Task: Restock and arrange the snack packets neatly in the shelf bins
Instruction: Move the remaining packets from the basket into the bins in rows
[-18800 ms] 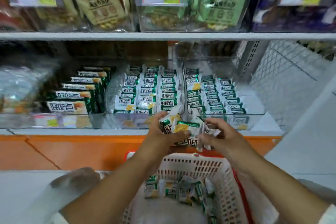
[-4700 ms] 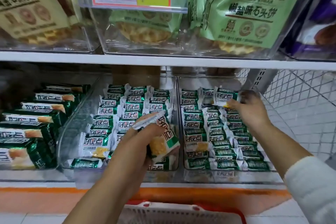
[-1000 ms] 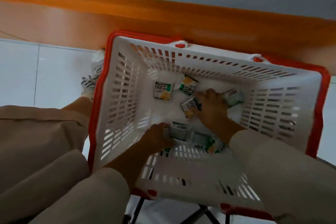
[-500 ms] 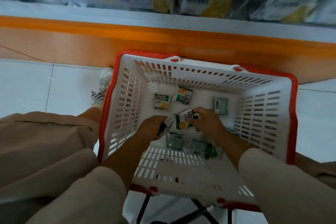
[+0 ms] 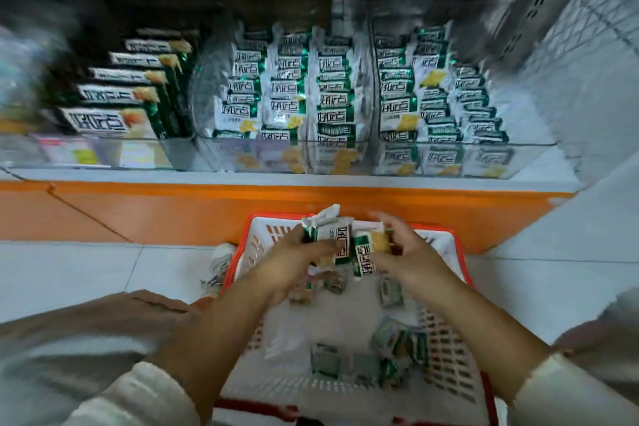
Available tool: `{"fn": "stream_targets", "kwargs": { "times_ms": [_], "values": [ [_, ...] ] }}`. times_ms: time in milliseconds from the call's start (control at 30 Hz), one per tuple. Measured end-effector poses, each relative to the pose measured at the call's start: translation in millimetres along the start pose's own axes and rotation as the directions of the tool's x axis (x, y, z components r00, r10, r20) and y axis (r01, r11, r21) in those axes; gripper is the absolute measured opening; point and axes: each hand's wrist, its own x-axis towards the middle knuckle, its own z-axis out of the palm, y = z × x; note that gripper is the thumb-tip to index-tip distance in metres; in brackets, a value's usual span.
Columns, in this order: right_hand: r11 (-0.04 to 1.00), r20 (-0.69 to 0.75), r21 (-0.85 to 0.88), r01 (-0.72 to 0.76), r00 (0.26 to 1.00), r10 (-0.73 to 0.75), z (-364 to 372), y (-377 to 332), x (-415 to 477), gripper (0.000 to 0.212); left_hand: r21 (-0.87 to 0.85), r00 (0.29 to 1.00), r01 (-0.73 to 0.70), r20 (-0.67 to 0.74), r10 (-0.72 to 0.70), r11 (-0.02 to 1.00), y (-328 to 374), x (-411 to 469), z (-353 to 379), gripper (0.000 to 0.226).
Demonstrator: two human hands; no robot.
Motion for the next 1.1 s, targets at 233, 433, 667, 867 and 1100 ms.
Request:
{"fn": "stream_targets", "kwargs": {
  "times_ms": [233, 433, 667, 867, 1100],
  "values": [
    [0.981, -0.092, 0.184, 0.066, 0.995, -0.049, -48, -55, -25, 0.055, 0.078, 0.987, -0.14, 0.092, 0.133, 0.987, 80, -41, 20, 0.027],
    [0.955, -0.076, 0.262, 0.138, 0.99, -0.122, -83, -92, -27, 0.04, 0.005, 0.981, -0.188, 0.056, 0.187, 0.982, 116, -40, 44, 0.041],
    [0.962, -0.225, 0.168, 0.216, 0.958, -0.176, -107, -98, 9, 0.03, -0.136, 0.968, -0.251, -0.023, 0.25, 0.958, 140, -4, 42, 0.076],
    [0.963, -0.569, -0.013, 0.27, 0.79, -0.229, -154, -109, 75, 0.029, -0.076, 0.936, -0.349, -0.08, 0.343, 0.934, 161, 17, 36, 0.078],
    [0.959, -0.631, -0.122, 0.254, 0.726, -0.273, -170, -105, 147, 0.05, -0.095, 0.914, -0.397, -0.127, 0.385, 0.913, 170, 34, 34, 0.077]
  ]
}}
